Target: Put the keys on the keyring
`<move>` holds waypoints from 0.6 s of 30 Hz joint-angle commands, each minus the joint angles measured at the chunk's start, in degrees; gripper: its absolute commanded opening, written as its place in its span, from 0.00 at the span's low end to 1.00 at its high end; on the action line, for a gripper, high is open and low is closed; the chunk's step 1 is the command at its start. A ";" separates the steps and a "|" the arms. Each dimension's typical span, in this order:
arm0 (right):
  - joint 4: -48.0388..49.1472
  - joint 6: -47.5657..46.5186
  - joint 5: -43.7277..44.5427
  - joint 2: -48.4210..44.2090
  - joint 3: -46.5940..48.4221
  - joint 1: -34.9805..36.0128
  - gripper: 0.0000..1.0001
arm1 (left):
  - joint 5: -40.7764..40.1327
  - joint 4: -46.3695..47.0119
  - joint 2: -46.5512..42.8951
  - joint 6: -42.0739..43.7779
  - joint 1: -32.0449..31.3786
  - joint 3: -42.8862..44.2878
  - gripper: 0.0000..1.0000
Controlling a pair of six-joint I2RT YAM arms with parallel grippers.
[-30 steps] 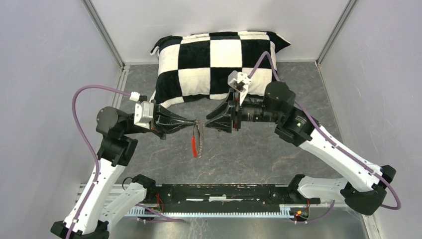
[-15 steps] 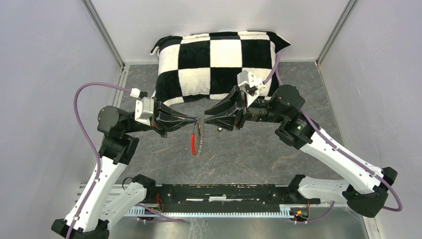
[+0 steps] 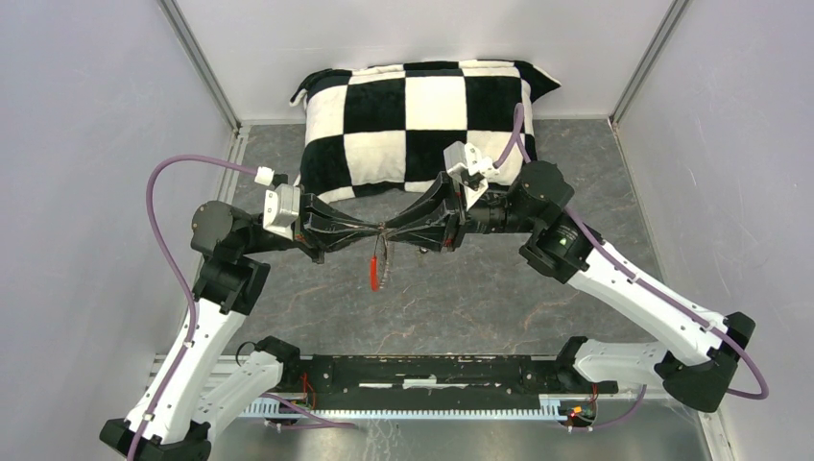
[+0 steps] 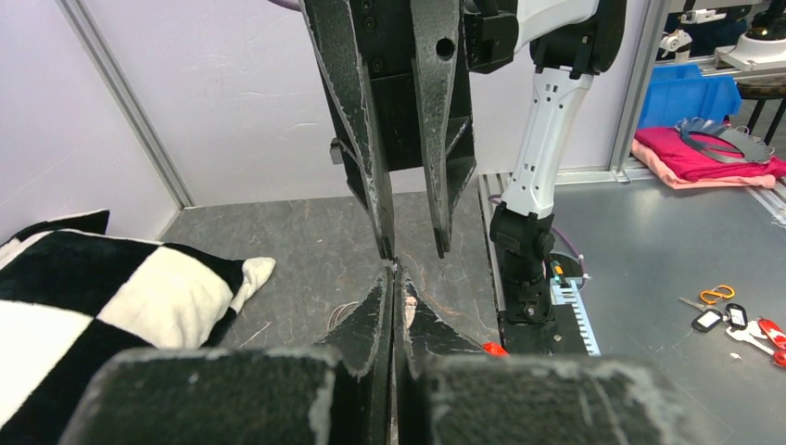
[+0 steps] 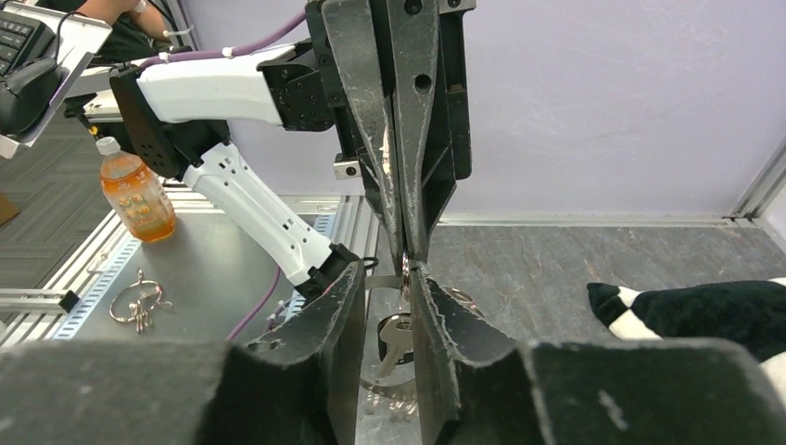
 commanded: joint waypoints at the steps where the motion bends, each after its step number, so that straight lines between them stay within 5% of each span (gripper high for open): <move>1: 0.25 -1.40 -1.95 0.53 1.15 0.34 0.27 | -0.78 2.87 -0.25 -2.63 -0.29 2.22 0.02; 18: -1.23 -0.69 -1.29 1.77 2.16 0.36 0.03 | -0.22 2.87 -0.34 -2.46 -0.32 2.59 0.02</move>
